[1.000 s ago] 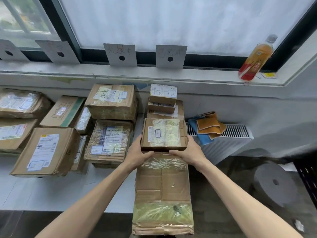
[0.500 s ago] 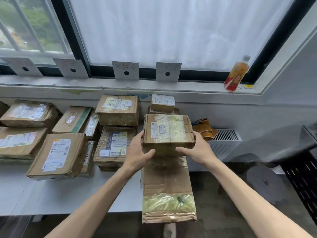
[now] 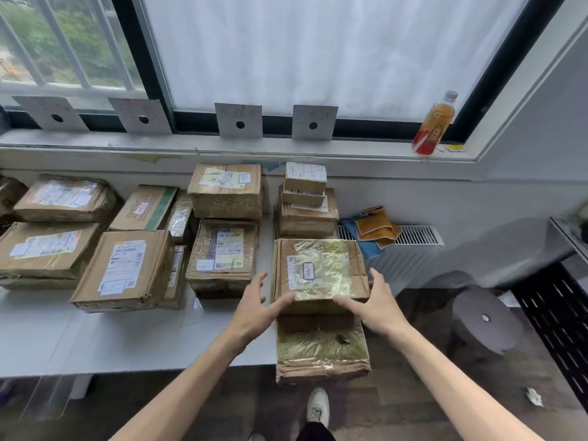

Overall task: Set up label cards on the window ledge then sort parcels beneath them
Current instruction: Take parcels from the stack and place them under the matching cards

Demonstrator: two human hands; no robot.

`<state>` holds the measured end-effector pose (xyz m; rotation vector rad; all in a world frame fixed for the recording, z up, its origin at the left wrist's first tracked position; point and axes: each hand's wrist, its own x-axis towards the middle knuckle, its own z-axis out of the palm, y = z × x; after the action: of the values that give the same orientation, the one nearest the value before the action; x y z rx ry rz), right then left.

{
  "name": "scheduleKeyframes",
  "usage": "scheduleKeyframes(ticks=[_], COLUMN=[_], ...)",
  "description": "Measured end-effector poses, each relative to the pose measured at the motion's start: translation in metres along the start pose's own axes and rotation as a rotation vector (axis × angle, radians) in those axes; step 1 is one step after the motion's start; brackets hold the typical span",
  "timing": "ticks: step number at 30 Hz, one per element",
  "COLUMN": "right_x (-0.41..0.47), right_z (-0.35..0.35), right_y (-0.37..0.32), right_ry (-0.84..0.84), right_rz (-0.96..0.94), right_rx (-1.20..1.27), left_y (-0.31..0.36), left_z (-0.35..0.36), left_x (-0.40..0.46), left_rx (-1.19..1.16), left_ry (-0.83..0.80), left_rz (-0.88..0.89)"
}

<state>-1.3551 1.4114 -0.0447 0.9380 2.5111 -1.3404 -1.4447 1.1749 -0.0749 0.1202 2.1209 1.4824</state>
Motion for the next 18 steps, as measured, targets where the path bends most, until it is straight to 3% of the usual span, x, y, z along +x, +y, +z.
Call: scheduleKeyframes(ticks=[3,5,18], right_x=[0.002,0.001,0.086], right_z=[0.009,0.013,0.006], right_y=[0.011,0.015,-0.007], right_ry=[-0.093,-0.185,-0.188], right_rz=[0.233,0.345,0.366], right_rx=[0.326,0.479,0.472], left_y=[-0.003,-0.009,0.025], left_z=[0.003,0.011,0.02], left_x=[-0.003,-0.004,0.061], left_rx=[-0.218,-0.287,-0.282], left_ry=[-0.14,-0.198,-0.129], left_rz=[-0.333,-0.43,-0.404])
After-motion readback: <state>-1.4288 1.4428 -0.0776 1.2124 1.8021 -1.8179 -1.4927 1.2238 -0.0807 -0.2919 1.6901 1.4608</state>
